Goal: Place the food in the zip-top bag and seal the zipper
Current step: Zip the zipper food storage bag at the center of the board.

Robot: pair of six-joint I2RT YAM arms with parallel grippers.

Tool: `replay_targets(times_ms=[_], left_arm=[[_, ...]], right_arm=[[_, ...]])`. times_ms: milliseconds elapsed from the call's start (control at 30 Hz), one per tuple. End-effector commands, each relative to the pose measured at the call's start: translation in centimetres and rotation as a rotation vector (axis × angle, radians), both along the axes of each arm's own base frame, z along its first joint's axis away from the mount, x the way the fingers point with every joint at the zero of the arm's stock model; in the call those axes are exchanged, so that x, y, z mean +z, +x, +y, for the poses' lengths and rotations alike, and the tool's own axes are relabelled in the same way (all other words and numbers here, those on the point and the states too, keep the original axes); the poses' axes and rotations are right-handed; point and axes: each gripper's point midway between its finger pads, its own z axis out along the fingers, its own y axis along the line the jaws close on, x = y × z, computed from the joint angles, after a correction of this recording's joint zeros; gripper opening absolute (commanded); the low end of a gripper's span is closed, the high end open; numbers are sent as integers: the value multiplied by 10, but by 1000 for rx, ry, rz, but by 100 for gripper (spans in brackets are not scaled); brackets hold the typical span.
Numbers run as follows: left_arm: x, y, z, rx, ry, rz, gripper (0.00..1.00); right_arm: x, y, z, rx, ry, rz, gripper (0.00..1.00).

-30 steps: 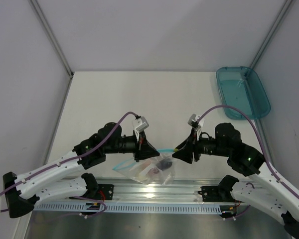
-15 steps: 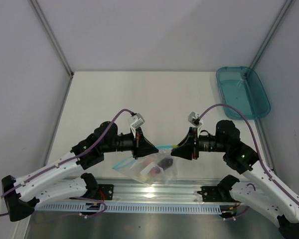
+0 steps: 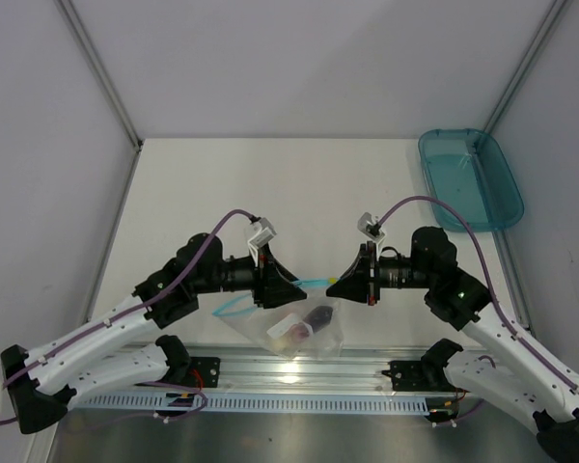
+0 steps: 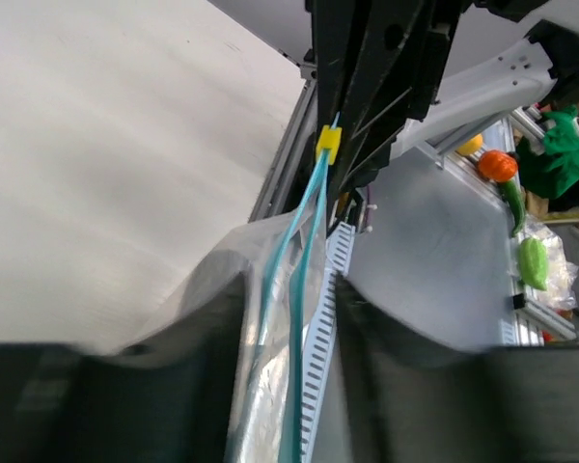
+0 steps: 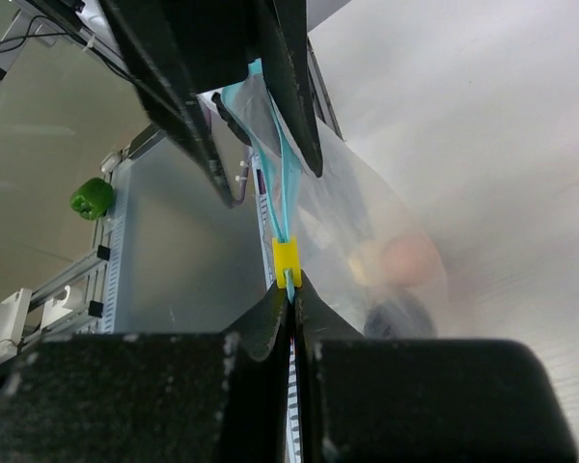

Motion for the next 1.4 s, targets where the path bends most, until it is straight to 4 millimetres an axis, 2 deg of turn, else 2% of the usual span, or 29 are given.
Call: replay_targets(times_ms=[0,100,200,233,300,367,400,433,567,733,900,967,1200,1300,1367], left_arm=[[24,-3,1,-25,-55,-68,51],[40,0,-2,-33,-69,-118,66],[51,4,-10,-59,-67,-138,67],[56,4,-13,-73,-70,-143,65],[50,7,-24,-107,-52,-116,50],[51,0,-32,-176,-54,-86,36],[43,1,-39,-196,-40,-60,35],[46,-3,-42,-233,-59,-52,35],[38,-2,-51,-260,-53,-16,37],[38,-4,-48,-262,-67,-30,38],[30,-6,-47,-262,-60,2,35],[34,-8,-47,-273,-84,-12,34],[28,-11,-44,-273,-78,-2,30],[27,-11,-43,-271,-78,2,28],[28,-11,-43,-272,-81,4,22]], right_arm=[[14,3,5,16,35,-33,0],[16,0,6,39,32,-38,0],[19,-4,7,68,32,-46,0],[20,-6,7,74,31,-47,0],[21,-8,8,87,31,-50,0],[20,-10,10,95,27,-46,0],[19,-10,10,93,24,-44,0],[18,-10,11,92,21,-42,0],[18,-14,12,97,19,-44,0],[18,-14,10,90,11,-49,0],[14,-13,11,88,5,-37,0],[15,-13,11,86,8,-38,0],[20,-12,13,86,25,-38,0],[20,-12,14,87,24,-36,0],[20,-13,14,90,24,-34,0]])
